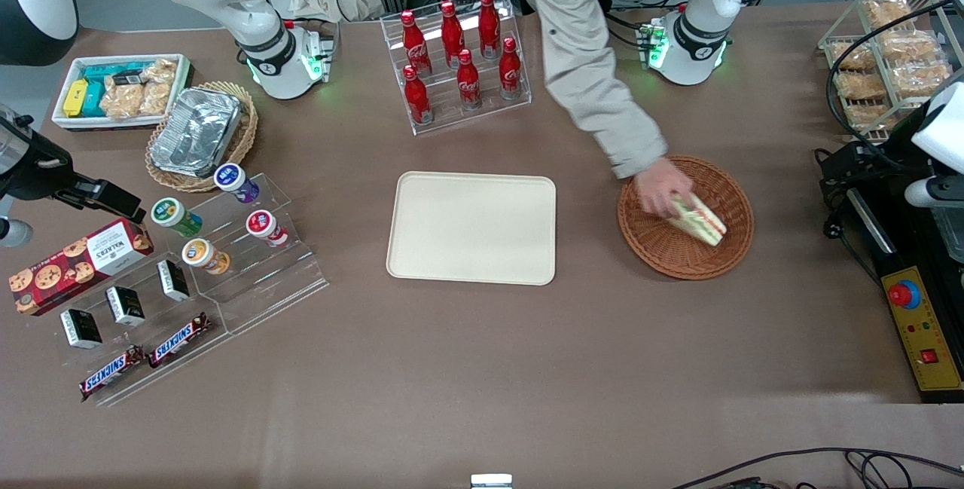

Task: Place sandwich from basket to tray
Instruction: 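Move the left gripper over the wrapped sandwich in the wicker basket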

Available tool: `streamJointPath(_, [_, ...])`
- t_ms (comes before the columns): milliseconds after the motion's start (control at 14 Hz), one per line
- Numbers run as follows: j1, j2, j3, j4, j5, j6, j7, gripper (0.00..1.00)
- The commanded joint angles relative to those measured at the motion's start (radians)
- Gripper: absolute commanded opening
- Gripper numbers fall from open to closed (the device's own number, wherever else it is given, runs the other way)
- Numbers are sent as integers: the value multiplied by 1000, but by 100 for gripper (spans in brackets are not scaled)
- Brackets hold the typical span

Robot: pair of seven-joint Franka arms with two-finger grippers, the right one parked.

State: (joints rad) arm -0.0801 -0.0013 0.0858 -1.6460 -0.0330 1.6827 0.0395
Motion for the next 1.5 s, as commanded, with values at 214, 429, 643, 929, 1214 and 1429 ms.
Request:
streamJointPath(214, [20, 1, -4, 2, -27, -15, -31, 100])
streamJointPath(429, [16, 3, -6, -49, -18, -20, -122, 100])
streamJointPath(643, [11, -9, -9, -133, -13, -11, -150, 100])
streamJointPath(929, [-6, -72, -18, -335, -25, 122, -282, 100])
streamJointPath(1214, [-15, -132, -50, -555, -30, 335, -366, 100])
streamJointPath(1429, [-18, -132, -92, -646, -28, 460, -519, 100])
